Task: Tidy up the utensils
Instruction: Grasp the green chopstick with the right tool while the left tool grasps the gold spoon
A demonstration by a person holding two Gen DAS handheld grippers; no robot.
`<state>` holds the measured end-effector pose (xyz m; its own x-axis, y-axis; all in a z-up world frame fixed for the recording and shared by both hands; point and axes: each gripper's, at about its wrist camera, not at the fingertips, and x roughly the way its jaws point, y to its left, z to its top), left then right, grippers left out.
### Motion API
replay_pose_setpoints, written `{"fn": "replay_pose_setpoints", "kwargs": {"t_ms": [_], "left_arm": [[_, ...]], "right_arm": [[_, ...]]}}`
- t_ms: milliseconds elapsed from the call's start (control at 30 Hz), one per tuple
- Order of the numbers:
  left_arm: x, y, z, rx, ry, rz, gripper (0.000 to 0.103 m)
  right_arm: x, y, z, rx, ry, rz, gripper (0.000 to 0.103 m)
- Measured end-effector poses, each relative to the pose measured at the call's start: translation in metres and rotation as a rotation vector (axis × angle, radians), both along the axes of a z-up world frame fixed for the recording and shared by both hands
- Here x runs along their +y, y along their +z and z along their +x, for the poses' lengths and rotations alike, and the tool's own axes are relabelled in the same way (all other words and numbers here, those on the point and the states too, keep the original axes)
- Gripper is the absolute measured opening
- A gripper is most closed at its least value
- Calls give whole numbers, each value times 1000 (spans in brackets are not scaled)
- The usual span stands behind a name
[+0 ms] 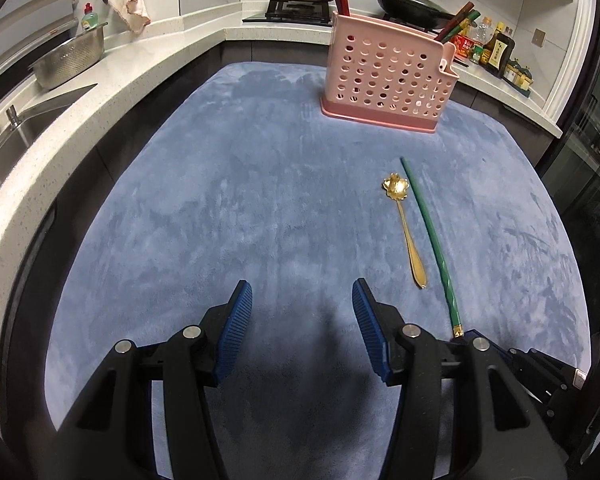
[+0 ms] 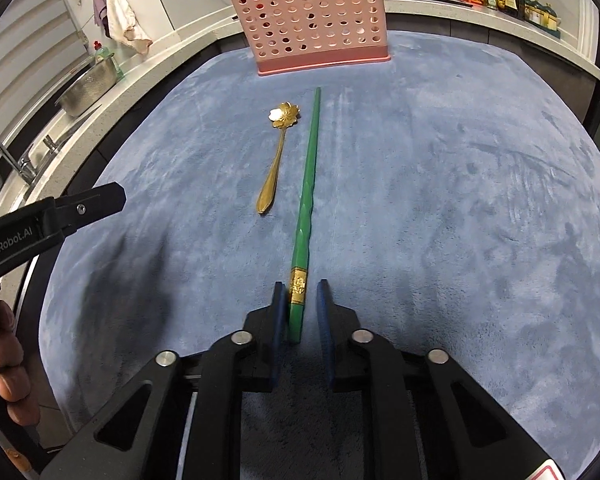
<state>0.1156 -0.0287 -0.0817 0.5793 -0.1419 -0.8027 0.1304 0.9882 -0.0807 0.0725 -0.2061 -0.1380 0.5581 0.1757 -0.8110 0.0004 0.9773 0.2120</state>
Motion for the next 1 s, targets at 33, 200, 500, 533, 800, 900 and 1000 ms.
{"fn": "replay_pose_setpoints", "kwargs": {"t_ms": [33, 200, 500, 533, 800, 900, 1000], "left_arm": [[-1, 0, 0, 1, -1, 0, 50], [-7, -4, 0, 6, -10, -1, 58], [-33, -11, 3, 26, -59, -20, 60], [-36, -12, 4, 29, -62, -26, 61], [-66, -27, 19, 60, -112, -64, 62], [-75, -35, 25, 68, -122, -59, 62], [-81, -41, 30, 77, -130, -61, 57]], "right_arm": [[-1, 0, 0, 1, -1, 2, 8], [-7, 2, -5, -6, -25, -9, 7], [-33, 9, -15, -22, -102, 7, 7], [-36, 10, -16, -23, -108, 10, 7], [-53, 13, -20, -22, -137, 32, 7], [-57, 12, -21, -17, -142, 38, 7], [-61, 10, -21, -11, -150, 46, 7]]}}
